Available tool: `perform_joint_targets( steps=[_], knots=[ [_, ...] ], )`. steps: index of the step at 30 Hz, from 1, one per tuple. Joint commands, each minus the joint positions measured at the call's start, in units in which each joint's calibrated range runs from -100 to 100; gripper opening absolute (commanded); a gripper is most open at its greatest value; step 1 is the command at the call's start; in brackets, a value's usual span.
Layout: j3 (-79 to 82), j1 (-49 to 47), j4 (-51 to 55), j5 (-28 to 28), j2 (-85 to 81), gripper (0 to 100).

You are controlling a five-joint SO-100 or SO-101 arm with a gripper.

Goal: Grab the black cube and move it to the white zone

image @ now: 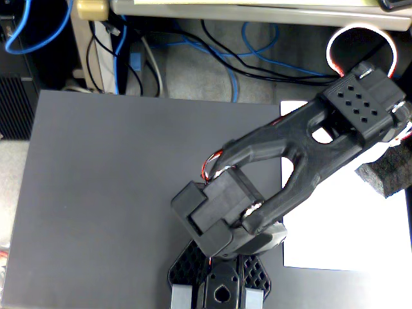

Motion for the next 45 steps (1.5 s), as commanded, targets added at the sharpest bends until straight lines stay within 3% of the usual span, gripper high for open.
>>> perform_joint_targets(
  steps=[1,3,14,25,30,37,39,42,45],
  knots=[
    [-4.53,0.24,-1.0,0.49,-0.2,14],
    [-4.44,0.31,-1.0,0.49,-0.2,23],
    [-4.26,-0.43,-0.92,6.68,-0.11,24],
    [-2.9,0.31,-6.32,6.68,-0.11,24],
    [-0.45,0.24,-5.72,6.83,-0.11,39],
    [0.73,-0.43,-6.41,6.68,-1.04,41],
    [-4.62,-0.43,-4.44,6.52,-1.04,41],
    [-26.38,-1.09,9.72,6.31,-1.04,40],
    [-44.51,-11.83,19.58,2.07,-0.95,40]
  ],
)
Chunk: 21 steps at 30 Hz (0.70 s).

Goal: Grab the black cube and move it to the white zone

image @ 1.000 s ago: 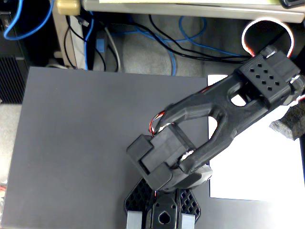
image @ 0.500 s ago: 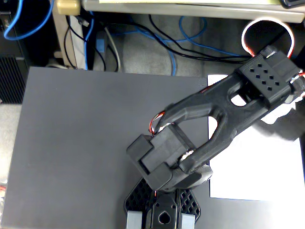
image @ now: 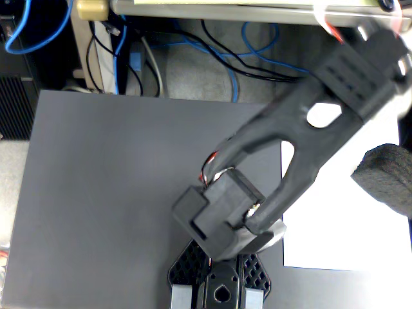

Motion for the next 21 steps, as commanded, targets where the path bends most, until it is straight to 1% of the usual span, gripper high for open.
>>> perform_joint_targets(
  steps=[1,3,5,6,9,11,12,14,19,21],
  knots=[
    [-21.0,-13.29,9.31,-5.33,-0.95,36],
    [-21.09,-18.37,9.74,-7.42,-1.12,29],
    [-21.37,-18.66,9.74,-9.41,-2.89,24],
    [-21.0,-18.66,10.0,-9.99,-7.67,21],
    [-20.73,-18.66,16.34,-11.09,-32.45,14],
    [-14.48,-19.33,16.26,-12.14,-43.88,6],
    [-9.04,-19.33,15.74,-12.24,-45.64,1],
    [2.3,-19.33,7.77,-12.24,-45.73,1],
    [42.19,-19.4,-15.9,-11.93,-46.57,1],
    [46.9,-19.47,-17.88,-12.03,-46.65,1]
  ],
)
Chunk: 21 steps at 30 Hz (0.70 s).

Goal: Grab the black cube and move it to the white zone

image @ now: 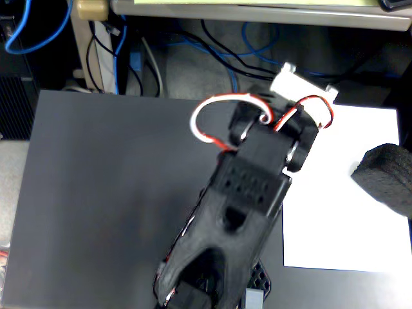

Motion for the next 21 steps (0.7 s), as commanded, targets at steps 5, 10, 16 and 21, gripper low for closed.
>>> perform_joint_targets(
  steps=[5,10,16,21],
  knots=[
    [7.86,-2.99,1.57,-0.23,-13.81,1],
    [14.85,-4.47,1.48,-0.23,-20.95,1],
    [35.97,-4.54,-6.75,0.08,-19.86,1],
    [41.59,-4.54,-6.67,0.4,-19.95,2]
  ],
)
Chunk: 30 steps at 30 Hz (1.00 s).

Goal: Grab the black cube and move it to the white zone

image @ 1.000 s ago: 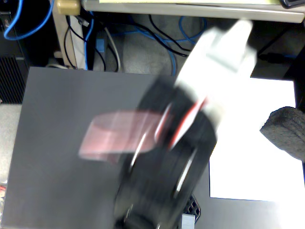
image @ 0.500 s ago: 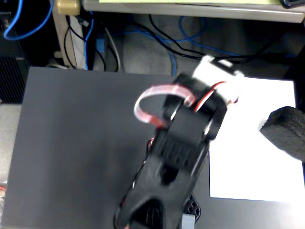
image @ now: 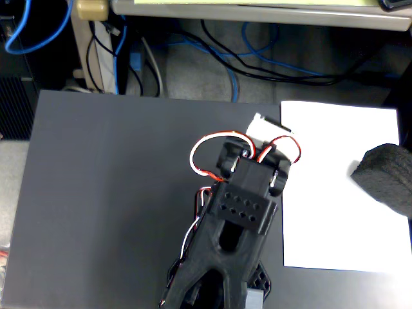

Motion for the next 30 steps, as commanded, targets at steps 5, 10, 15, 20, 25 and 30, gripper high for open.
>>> perform_joint_targets(
  steps=[5,10,15,20,25,30],
  knots=[
    [2.29,0.19,3.19,0.4,0.61,2],
    [2.29,-6.29,1.56,1.55,0.53,2],
    [2.29,-6.29,1.64,1.34,0.7,1],
    [2.29,-6.36,1.64,1.34,1.37,1],
    [2.29,-6.36,1.64,1.34,1.37,1],
    [2.29,-6.44,1.64,1.34,1.45,1]
  ],
)
